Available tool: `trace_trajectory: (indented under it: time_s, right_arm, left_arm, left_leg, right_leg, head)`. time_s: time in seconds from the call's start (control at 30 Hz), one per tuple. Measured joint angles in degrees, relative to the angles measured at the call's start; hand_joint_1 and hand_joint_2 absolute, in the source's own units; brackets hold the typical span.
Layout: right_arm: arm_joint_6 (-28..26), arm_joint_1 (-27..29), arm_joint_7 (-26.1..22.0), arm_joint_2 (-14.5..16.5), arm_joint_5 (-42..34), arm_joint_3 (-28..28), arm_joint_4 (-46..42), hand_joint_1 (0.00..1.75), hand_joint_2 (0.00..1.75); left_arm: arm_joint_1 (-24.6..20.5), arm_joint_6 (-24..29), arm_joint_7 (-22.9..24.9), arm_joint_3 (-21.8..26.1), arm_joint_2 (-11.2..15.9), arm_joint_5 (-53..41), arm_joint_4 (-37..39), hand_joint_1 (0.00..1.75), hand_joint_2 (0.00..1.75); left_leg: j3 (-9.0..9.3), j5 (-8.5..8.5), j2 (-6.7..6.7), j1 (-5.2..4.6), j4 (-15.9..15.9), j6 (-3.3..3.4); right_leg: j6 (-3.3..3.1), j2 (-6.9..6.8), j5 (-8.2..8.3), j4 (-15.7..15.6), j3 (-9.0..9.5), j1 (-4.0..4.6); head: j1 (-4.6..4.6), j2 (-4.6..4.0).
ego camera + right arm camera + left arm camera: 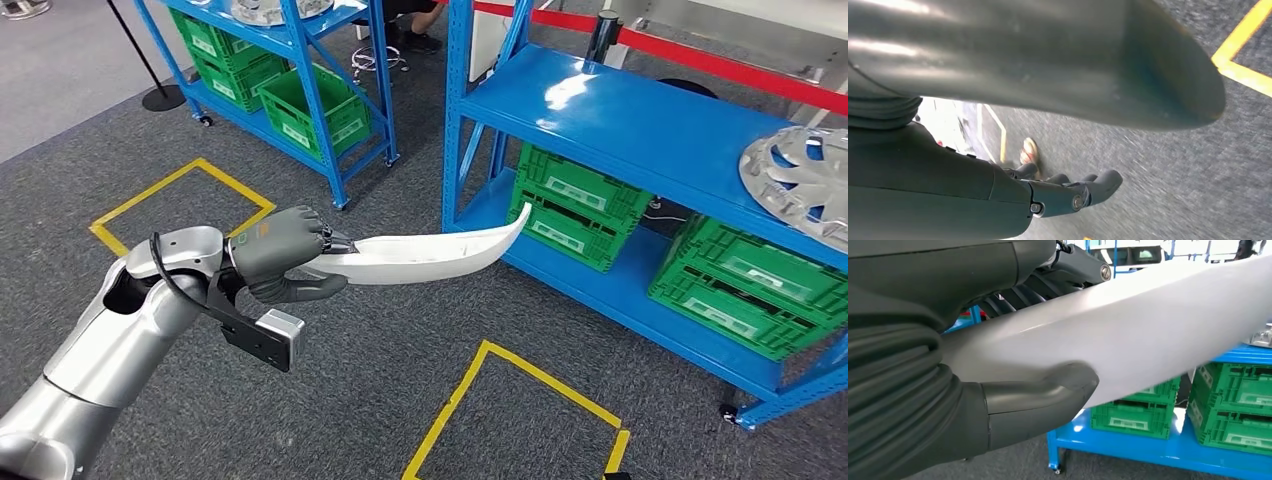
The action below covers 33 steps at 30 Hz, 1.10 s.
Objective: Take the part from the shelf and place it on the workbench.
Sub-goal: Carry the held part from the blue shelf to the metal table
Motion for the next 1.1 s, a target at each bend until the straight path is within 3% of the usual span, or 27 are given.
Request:
trace_trajectory:
  time_s: [0.07,0.1,0.17,0.23,0.3,0.33,0.37,0.4,0.43,0.5,0.53,0.6,0.67,0.73,0.8,0.83,0.87,0.9,0.97,1.03,1.1]
  right_arm:
    - [0.02,-0.06,-0.25,0.02,-0.02,-0.01,0.00,0.00,0.00]
    - [0.01,-0.10,-0.13,0.03,-0.06,-0.02,0.00,0.00,0.00]
    - [-0.11,-0.11,0.21,0.06,-0.14,-0.03,-0.01,0.00,0.00]
    - [-0.28,0.07,0.32,0.07,-0.21,-0.04,-0.02,0.00,0.00]
    - [-0.34,0.22,0.32,0.04,-0.29,-0.06,-0.02,0.00,0.00]
    - [-0.37,0.22,0.32,0.03,-0.33,-0.07,-0.02,0.00,0.00]
    - [-0.41,0.18,0.32,0.02,-0.34,-0.08,-0.02,0.00,0.00]
    - [-0.45,0.15,0.32,0.02,-0.34,-0.08,-0.02,0.00,0.00]
    - [-0.51,0.13,0.32,0.06,-0.34,-0.08,-0.02,0.00,0.00]
    - [-0.61,0.14,0.32,0.21,-0.44,-0.09,-0.02,0.00,0.00]
    - [-0.67,0.15,0.32,0.29,-0.50,-0.11,-0.02,0.00,0.00]
    - [-0.80,0.05,0.35,0.40,-0.60,-0.15,-0.02,0.00,0.00]
    - [-0.92,-0.08,0.34,0.52,-0.59,-0.18,-0.02,0.00,0.00]
    - [-1.05,0.08,0.23,0.53,-0.58,-0.19,-0.02,0.00,0.00]
    - [-1.13,0.30,0.24,0.43,-0.59,-0.20,-0.02,0.00,0.00]
    - [-1.14,0.32,0.29,0.37,-0.59,-0.21,-0.02,0.00,0.00]
    - [-1.13,0.33,0.34,0.36,-0.58,-0.22,-0.02,0.00,0.00]
    - [-1.11,0.31,0.34,0.34,-0.56,-0.23,-0.02,0.00,0.00]
    - [-1.06,0.23,0.26,0.37,-0.52,-0.23,-0.02,0.00,0.00]
    - [-1.01,0.09,-0.10,0.44,-0.51,-0.23,-0.02,0.00,0.00]
    - [-0.98,-0.08,-0.14,0.48,-0.55,-0.25,-0.02,0.00,0.00]
  left_arm:
    - [-0.37,-1.49,-0.70,-0.16,0.08,0.14,0.59,1.75,1.75]
    - [-0.55,-2.31,-0.90,-0.28,0.20,0.20,0.89,1.75,1.75]
    - [-1.21,-3.59,-1.10,-0.63,0.30,0.16,1.52,1.75,1.75]
    - [-2.02,-4.13,-1.10,-1.08,-0.01,-0.02,2.09,1.75,1.75]
    - [-2.40,-4.33,-1.01,-1.50,-0.35,-0.18,2.50,1.75,1.75]
    - [-2.43,-4.39,-0.94,-1.68,-0.43,-0.25,2.65,1.75,1.75]
    - [-2.44,-4.40,-0.90,-1.83,-0.43,-0.30,2.72,1.75,1.75]
    - [-2.49,-4.40,-0.88,-1.91,-0.38,-0.31,2.68,1.75,1.75]
    - [-2.59,-4.39,-0.89,-1.93,-0.33,-0.28,2.56,1.75,1.75]
    - [-2.92,-4.34,-1.00,-1.93,-0.22,-0.13,2.12,1.75,1.75]
    - [-3.06,-4.29,-1.06,-1.93,-0.11,-0.07,1.91,1.75,1.75]
    - [-3.10,-4.23,-1.11,-1.92,0.24,0.01,1.46,1.75,1.75]
    - [-3.14,-4.23,-1.01,-1.82,0.50,0.06,0.91,1.75,1.75]
    - [-3.22,-4.34,-0.84,-1.74,0.22,0.13,0.42,1.75,1.75]
    - [-2.97,-4.48,-0.73,-1.75,-0.13,0.17,0.23,1.75,1.75]
    - [-2.81,-4.52,-0.66,-1.75,-0.16,0.17,0.20,1.75,1.75]
    - [-2.71,-4.55,-0.55,-1.75,-0.16,0.17,0.17,1.75,1.75]
    - [-2.66,-4.58,-0.41,-1.75,-0.15,0.17,0.12,1.75,1.75]
    - [-2.70,-4.64,-0.02,-1.71,-0.17,0.15,-0.10,1.75,1.75]
    - [-2.78,-4.66,0.20,-1.62,-0.25,0.11,-0.33,1.75,1.75]
    - [-2.83,-4.66,0.21,-1.45,-0.17,0.08,-0.41,1.75,1.75]
  left_leg:
    - [-0.44,0.33,-1.36,0.15,-0.12,-0.82]
    - [-0.63,0.39,-1.27,0.17,-0.09,-1.12]
    - [-1.88,-0.83,1.74,-0.03,2.05,-1.54]
    - [-4.89,-3.94,5.83,-0.15,8.24,-1.81]
    - [-7.91,-6.14,7.07,-0.07,14.50,-1.84]
    - [-8.14,-5.86,7.19,-0.08,15.19,-1.70]
    - [-7.19,-4.59,7.34,-0.15,13.60,-1.42]
    - [-5.15,-2.71,8.03,-0.37,10.01,-0.97]
    - [-2.90,-1.38,9.67,-0.84,5.96,-0.44]
    - [0.09,-0.23,12.41,-1.86,0.42,0.61]
    - [0.42,-0.44,12.80,-2.26,-0.37,0.93]
    - [0.62,-0.06,11.10,-2.21,-0.96,1.36]
    - [1.08,0.43,9.49,-1.73,-1.73,1.81]
    - [1.20,0.68,7.79,-1.38,-2.05,2.19]
    - [1.02,0.70,5.89,-1.26,-1.87,2.29]
    - [0.95,0.66,4.95,-1.17,-1.68,2.21]
    - [0.90,0.58,4.04,-1.02,-1.40,2.06]
    - [0.84,0.41,3.15,-0.82,-1.02,1.80]
    - [0.40,-0.07,1.51,-0.48,0.06,0.99]
    - [-0.26,-0.21,0.21,-0.38,0.63,0.15]
    - [-0.71,0.10,-0.81,-0.26,0.43,-0.56]
  right_leg:
    - [-0.76,-0.73,-0.07,-0.10,0.12,0.17]
    - [-1.17,-1.42,0.04,-0.22,0.16,0.20]
    - [-1.93,-2.82,0.20,-0.51,0.33,0.20]
    - [-2.41,-4.34,0.15,-0.64,0.44,0.48]
    - [-2.67,-6.07,0.01,-0.64,0.46,0.78]
    - [-2.77,-6.90,-0.08,-0.63,0.52,0.89]
    - [-2.85,-7.69,-0.18,-0.63,0.62,0.99]
    - [-2.88,-8.42,-0.30,-0.65,0.80,1.08]
    - [-2.85,-9.10,-0.43,-0.69,1.00,1.15]
    - [-2.53,-10.50,-0.68,-0.79,1.32,1.31]
    - [-2.31,-11.26,-0.77,-0.89,1.47,1.34]
    - [-1.78,-12.31,-1.03,-1.01,1.80,1.33]
    - [-1.26,-9.48,-2.15,0.48,1.42,1.15]
    - [-0.88,-5.29,-5.00,6.39,-1.48,0.97]
    - [-0.63,-4.10,-7.21,13.16,-5.31,0.91]
    - [-0.50,-4.02,-6.90,14.30,-6.24,0.84]
    - [-0.34,-3.95,-5.43,13.13,-6.02,0.71]
    - [-0.10,-3.62,-3.27,10.06,-4.80,0.47]
    - [0.39,-1.34,-0.38,3.23,-1.72,-0.09]
    - [0.07,-0.03,-0.07,0.63,-0.51,-0.15]
    - [-0.94,-1.24,0.14,0.50,-0.47,0.07]
  head:
    - [0.03,0.00]
    - [0.04,0.00]
    - [-0.33,-0.01]
    - [-0.71,0.00]
    - [-0.73,0.00]
    - [-0.73,0.00]
    - [-0.73,0.00]
    - [-0.73,0.00]
    - [-0.72,0.00]
    - [-0.72,0.00]
    - [-0.70,0.01]
    - [-0.69,0.01]
    - [-0.72,0.00]
    - [-0.65,0.00]
    - [-0.52,0.00]
    - [-0.49,0.00]
    - [-0.49,0.00]
    - [-0.49,-0.01]
    - [-0.42,0.00]
    - [-0.29,0.00]
    - [-0.20,0.00]
